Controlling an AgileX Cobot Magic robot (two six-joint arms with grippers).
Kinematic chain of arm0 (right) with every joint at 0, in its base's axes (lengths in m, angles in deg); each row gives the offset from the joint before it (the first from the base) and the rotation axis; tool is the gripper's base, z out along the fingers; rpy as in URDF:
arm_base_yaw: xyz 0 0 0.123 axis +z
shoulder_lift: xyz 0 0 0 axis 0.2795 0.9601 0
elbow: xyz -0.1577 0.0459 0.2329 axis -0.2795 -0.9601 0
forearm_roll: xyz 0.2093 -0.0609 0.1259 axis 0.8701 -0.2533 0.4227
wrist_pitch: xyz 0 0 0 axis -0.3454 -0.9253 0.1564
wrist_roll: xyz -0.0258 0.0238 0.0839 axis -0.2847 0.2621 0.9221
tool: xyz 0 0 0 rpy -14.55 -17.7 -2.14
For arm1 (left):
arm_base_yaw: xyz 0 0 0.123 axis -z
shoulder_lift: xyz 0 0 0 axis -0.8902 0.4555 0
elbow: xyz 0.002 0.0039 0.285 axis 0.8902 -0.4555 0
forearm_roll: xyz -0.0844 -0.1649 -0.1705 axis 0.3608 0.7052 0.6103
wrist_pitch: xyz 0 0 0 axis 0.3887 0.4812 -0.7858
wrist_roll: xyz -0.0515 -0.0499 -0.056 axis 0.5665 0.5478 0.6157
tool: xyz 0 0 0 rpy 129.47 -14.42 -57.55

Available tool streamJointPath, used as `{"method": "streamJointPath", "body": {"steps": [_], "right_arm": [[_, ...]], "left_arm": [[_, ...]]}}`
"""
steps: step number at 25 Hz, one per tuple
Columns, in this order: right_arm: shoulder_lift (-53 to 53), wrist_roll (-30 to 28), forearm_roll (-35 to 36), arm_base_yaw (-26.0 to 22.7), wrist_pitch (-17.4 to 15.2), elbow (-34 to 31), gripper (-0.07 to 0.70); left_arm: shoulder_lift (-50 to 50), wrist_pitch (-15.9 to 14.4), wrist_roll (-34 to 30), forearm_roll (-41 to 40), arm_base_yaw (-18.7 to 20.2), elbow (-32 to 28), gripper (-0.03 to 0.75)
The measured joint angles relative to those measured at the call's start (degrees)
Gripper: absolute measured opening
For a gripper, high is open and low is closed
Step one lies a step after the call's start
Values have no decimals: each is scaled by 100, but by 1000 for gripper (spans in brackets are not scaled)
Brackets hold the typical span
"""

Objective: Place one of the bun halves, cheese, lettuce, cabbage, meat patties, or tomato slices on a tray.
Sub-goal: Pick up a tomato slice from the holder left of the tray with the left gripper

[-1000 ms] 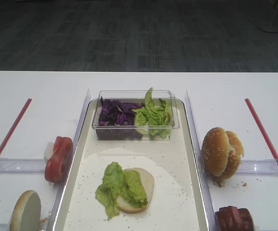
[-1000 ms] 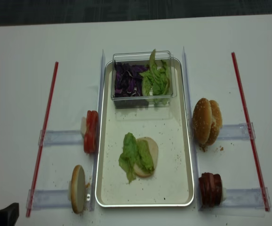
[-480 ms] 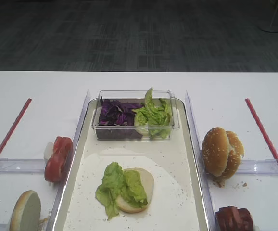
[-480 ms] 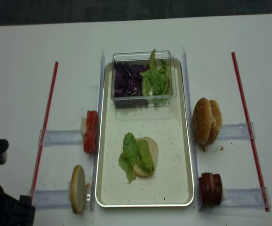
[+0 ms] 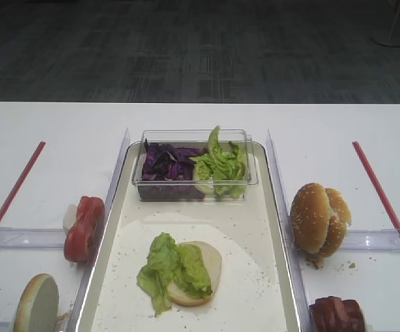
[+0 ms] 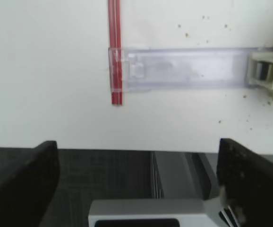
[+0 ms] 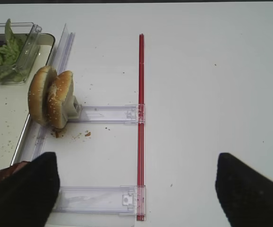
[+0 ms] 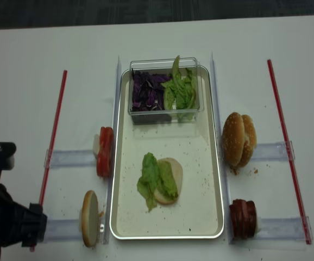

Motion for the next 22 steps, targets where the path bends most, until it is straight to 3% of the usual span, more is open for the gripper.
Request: {"method": "streamJointPath", "body": {"steps": [8,15,22], "right_arm": [[0,0,0,0,0,0,679],[0,-10,0,0,0,0,679],[0,-10,0,0,0,0,679]], "left_arm": [[1547,456,50,-9,0,1162,618],[2807,480,47,-36,0,2453,618],[3350,363,47,2,0,3154,618]]}}
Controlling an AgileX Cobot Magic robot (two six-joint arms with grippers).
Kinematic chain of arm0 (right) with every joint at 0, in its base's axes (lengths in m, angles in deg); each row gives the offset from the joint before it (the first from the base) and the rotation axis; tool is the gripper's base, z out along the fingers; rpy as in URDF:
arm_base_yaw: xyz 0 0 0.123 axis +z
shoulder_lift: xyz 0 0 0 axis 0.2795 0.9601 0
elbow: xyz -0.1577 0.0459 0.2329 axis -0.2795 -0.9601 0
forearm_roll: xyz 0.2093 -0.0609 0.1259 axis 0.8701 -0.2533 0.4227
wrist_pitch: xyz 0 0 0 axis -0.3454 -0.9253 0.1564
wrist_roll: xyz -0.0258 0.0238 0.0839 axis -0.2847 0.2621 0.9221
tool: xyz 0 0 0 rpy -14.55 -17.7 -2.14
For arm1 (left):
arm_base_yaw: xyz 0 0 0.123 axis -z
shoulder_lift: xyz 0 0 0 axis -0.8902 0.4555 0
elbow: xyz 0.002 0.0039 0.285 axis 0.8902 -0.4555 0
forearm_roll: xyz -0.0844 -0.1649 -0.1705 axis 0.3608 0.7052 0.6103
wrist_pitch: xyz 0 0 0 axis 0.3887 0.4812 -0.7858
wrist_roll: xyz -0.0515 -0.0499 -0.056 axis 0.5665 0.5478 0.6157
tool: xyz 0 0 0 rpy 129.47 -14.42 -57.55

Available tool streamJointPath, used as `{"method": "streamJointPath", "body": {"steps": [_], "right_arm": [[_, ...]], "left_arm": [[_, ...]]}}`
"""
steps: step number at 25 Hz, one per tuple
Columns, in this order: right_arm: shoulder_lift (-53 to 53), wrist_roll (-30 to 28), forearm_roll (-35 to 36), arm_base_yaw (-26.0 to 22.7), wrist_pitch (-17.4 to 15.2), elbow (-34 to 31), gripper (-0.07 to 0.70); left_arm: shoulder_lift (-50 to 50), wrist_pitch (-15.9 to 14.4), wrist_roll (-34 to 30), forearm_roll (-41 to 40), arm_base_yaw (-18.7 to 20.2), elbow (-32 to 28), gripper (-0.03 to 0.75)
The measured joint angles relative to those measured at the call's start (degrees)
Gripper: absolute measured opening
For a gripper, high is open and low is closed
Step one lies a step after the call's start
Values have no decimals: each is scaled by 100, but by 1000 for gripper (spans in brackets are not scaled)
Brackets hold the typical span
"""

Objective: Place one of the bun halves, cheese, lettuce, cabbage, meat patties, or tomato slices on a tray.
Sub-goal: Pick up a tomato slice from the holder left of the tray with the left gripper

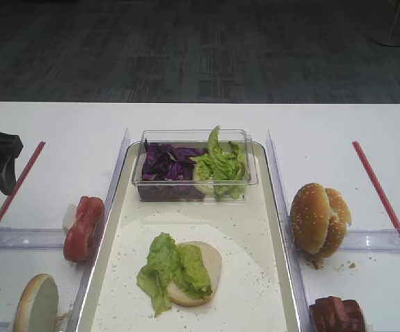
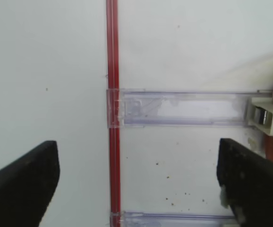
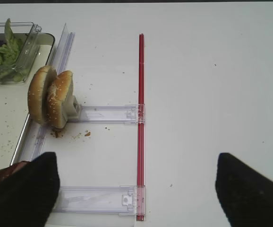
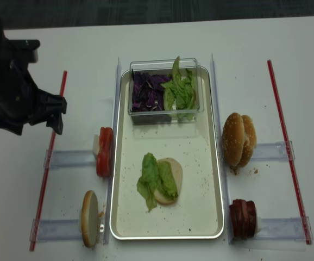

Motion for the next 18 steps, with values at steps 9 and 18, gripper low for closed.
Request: {"method": "streamJointPath", "body": {"steps": [9,18], "right_arm": [[0,0,0,0,0,0,679],[0,0,0,0,0,0,679]], "left_arm": [[12,-56,64,155,454,39,618],[12,336,875,353,2238,45,618]]}}
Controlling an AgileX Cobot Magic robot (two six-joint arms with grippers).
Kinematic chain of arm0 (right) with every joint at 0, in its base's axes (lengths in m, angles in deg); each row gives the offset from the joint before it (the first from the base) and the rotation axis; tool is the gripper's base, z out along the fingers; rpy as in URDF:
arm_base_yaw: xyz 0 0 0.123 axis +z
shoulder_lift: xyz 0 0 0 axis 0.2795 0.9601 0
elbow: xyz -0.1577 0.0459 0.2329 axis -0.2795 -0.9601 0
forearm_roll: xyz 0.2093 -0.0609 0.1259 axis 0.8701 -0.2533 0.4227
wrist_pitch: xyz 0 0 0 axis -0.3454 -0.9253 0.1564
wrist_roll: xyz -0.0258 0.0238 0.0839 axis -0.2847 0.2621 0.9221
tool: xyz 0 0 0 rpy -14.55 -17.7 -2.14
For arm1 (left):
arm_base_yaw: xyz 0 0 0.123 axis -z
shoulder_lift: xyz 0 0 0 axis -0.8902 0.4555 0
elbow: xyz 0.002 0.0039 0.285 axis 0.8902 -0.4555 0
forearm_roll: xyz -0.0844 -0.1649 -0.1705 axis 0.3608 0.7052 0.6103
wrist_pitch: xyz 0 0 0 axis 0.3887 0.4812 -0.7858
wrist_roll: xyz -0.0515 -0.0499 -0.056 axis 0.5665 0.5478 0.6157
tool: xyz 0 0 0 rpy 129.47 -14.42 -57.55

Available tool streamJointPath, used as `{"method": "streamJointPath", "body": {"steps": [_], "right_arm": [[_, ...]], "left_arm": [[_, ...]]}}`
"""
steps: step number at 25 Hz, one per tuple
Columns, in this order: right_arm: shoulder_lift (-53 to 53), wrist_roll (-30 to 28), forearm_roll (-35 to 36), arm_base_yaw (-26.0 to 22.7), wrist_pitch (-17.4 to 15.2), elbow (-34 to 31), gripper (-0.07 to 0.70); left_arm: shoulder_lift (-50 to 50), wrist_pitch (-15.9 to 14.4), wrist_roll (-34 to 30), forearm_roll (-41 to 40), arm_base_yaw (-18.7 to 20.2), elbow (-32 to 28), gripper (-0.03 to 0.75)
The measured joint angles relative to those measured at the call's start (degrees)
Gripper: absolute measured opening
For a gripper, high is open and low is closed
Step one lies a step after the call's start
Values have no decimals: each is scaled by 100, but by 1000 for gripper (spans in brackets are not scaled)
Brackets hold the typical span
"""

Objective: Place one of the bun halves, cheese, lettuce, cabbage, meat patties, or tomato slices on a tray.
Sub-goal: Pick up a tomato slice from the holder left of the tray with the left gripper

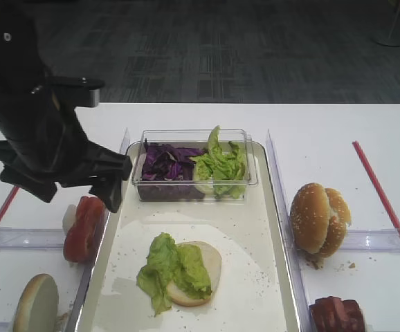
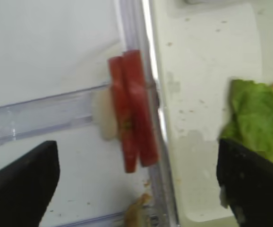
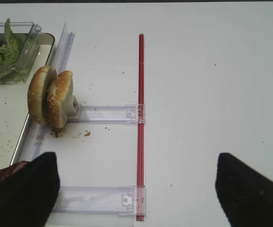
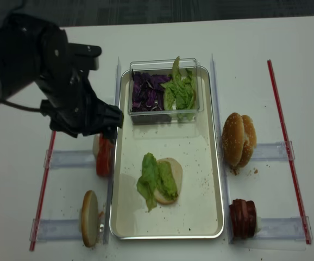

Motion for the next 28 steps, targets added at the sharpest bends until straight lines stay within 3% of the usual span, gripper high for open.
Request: {"method": "streamJointPath", "body": {"steps": [5,17,28], "right_arm": [[0,-10,0,0,0,0,679],[0,-10,0,0,0,0,679],[0,-10,0,0,0,0,679]], "left_arm": [[82,140,349,36,570,0,618],[358,116,452,74,591,0,618],[479,287,452,74,591,0,618]]}}
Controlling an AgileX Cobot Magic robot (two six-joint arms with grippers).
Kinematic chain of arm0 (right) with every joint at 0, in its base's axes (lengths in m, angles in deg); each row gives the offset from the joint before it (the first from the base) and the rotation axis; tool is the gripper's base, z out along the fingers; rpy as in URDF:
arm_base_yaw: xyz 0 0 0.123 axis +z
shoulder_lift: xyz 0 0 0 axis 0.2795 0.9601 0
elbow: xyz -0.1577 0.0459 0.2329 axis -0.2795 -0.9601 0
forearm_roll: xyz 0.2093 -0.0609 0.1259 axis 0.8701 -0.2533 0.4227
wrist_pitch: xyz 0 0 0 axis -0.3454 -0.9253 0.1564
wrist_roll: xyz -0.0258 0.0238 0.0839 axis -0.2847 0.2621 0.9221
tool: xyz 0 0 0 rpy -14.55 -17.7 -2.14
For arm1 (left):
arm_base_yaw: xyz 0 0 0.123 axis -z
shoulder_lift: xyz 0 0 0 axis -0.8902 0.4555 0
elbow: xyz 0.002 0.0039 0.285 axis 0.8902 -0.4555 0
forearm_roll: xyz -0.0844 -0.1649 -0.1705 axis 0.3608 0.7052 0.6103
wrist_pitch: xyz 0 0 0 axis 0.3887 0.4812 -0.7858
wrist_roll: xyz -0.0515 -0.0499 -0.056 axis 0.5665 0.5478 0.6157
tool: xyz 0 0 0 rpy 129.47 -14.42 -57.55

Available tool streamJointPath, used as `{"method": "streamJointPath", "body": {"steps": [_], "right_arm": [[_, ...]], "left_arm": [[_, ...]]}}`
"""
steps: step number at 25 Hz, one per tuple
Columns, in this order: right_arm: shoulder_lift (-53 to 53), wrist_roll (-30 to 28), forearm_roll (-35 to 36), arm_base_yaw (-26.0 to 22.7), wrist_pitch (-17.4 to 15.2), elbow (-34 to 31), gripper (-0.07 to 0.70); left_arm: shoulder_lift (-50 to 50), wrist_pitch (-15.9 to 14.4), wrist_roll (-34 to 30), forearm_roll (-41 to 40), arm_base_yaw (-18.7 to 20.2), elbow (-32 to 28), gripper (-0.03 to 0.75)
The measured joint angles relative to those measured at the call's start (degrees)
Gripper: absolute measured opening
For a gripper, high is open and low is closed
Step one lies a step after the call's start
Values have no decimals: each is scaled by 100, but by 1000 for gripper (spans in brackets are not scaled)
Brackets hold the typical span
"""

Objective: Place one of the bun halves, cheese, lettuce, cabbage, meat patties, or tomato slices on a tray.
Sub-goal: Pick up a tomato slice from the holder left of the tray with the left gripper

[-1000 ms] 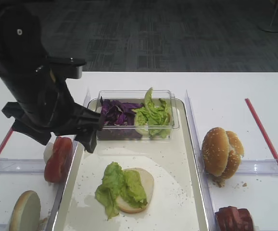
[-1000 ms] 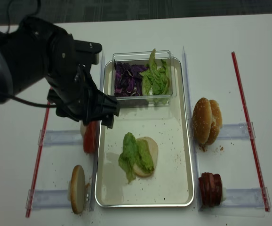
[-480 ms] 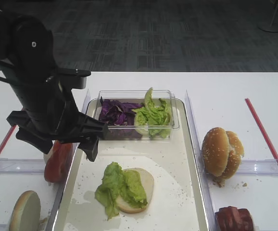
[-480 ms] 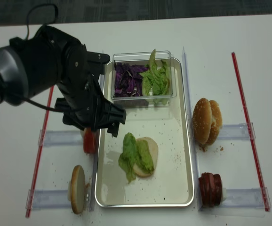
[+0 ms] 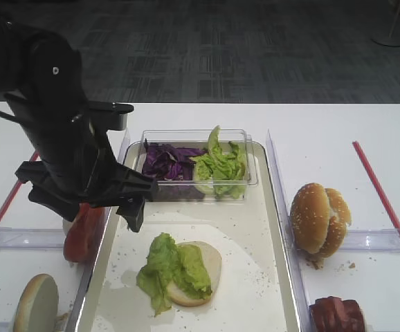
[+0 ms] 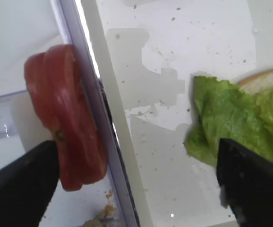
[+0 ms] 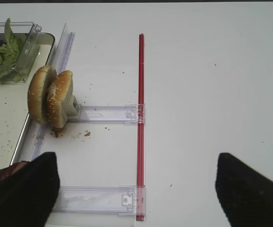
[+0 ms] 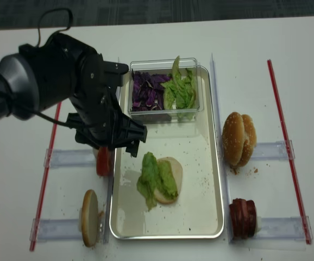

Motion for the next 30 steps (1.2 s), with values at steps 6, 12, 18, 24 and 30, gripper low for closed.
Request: {"method": "streamJointPath", "body": {"steps": [6,12,18,24,30], "right_arm": [[0,0,0,0,0,0,679],[0,0,0,0,0,0,679],[0,0,0,0,0,0,679],[0,0,0,0,0,0,679],[0,0,0,0,0,0,679]], "left_arm": [[135,90,0,-98,0,0,618],[321,152,3,-100,0,8,618],[343,210,3,-110,0,8,582],[343,230,12,-235,0,8,502],[355,256,56,-379,0,8,410]]}}
